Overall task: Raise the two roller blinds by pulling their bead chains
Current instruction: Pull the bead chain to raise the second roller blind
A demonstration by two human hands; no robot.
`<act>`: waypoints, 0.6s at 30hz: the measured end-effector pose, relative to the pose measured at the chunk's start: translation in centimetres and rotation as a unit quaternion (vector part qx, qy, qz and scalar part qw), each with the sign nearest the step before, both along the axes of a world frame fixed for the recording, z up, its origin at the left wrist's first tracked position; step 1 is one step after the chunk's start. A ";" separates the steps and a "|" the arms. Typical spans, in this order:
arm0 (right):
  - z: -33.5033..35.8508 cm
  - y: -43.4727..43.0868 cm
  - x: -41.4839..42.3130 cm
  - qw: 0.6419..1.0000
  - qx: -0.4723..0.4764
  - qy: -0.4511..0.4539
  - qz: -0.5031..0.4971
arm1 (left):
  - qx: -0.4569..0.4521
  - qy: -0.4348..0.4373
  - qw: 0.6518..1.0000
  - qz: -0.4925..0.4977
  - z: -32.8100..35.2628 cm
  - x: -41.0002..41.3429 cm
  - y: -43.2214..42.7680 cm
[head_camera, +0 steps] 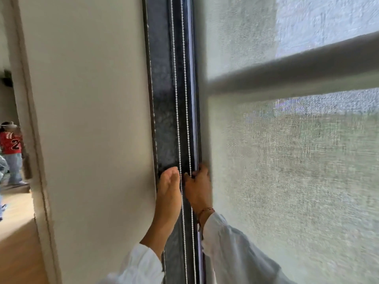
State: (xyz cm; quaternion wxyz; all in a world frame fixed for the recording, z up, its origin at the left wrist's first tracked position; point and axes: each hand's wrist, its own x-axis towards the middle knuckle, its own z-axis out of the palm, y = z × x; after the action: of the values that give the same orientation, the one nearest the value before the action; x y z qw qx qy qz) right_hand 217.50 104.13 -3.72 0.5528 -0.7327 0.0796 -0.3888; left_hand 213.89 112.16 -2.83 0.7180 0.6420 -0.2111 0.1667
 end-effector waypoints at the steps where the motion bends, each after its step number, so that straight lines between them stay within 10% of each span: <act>1: 0.0 -0.1 0.2 1.000 0.002 -0.018 -0.013 | -0.003 -0.006 1.000 -0.008 0.0 0.7 0.0; 18: -0.9 9.5 -14.4 0.870 -0.134 -0.281 -0.383 | -0.044 -0.015 0.948 -0.315 2.9 -3.7 4.8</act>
State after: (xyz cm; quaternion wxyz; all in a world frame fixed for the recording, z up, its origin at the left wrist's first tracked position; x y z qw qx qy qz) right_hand 203.12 113.58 -4.64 0.2559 -0.5719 0.1419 -0.7664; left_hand 210.15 116.93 0.08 0.7582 0.5080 -0.4059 -0.0488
